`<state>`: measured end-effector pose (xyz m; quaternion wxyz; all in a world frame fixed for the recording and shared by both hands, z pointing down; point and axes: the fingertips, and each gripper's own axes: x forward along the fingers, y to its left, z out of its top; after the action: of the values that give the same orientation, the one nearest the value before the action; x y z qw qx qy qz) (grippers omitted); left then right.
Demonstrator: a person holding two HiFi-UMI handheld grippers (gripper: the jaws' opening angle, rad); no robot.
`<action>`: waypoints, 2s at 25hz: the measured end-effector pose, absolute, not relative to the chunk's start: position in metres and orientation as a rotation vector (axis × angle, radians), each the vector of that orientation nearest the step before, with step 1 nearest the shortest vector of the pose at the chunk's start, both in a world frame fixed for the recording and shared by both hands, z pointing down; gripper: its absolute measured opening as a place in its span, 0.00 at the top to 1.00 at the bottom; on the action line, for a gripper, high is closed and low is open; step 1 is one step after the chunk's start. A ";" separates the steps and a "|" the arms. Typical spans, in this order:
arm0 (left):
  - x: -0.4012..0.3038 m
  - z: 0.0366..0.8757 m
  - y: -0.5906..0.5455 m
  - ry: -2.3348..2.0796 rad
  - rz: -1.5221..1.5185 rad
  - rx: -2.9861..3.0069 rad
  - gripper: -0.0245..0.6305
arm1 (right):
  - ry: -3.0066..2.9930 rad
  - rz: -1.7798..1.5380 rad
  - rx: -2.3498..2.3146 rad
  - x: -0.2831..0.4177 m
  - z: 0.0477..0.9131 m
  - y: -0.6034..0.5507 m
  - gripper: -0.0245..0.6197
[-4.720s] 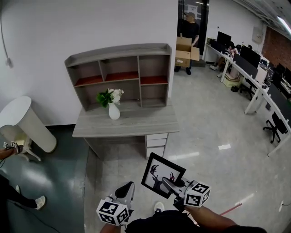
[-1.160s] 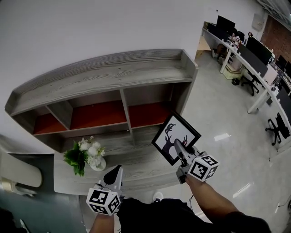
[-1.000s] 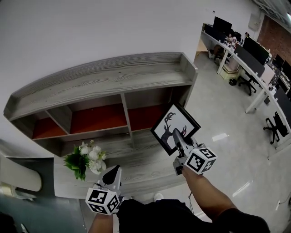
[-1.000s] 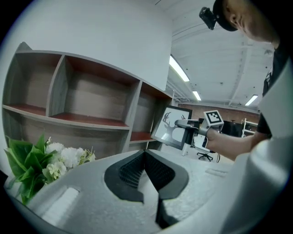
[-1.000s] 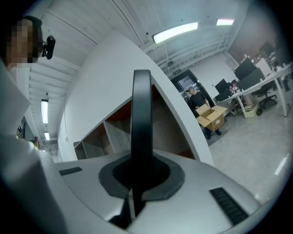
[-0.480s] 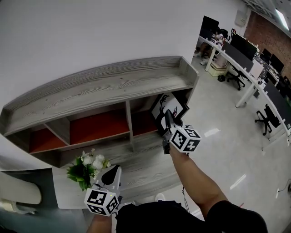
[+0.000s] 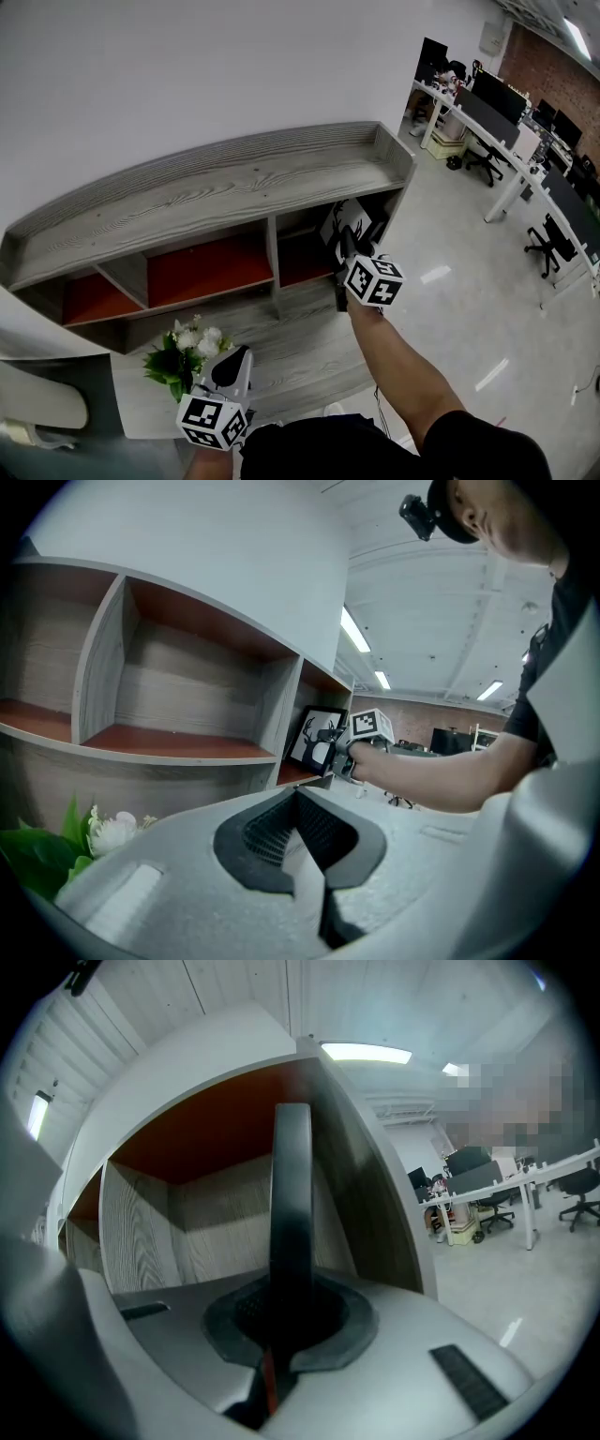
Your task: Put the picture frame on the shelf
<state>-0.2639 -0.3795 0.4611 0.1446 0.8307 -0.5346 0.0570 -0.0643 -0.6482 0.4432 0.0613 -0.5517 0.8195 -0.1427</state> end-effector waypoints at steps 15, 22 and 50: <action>-0.264 0.462 -0.380 -1.546 0.187 2.386 0.95 | 2.501 -0.314 -1.722 -0.062 0.441 -0.657 0.92; -0.258 0.463 -0.379 -1.534 0.194 2.390 0.95 | 2.460 -0.369 -1.760 -0.043 0.444 -0.664 0.92; -0.245 0.468 -0.378 -1.482 0.184 2.413 0.95 | 2.533 -0.282 -1.790 -0.030 0.453 -0.629 0.70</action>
<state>-0.2445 -0.3777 0.4684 0.1514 0.8404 -0.5164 0.0642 -0.0300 -0.6291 0.4529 0.0135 -0.5746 0.8133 -0.0906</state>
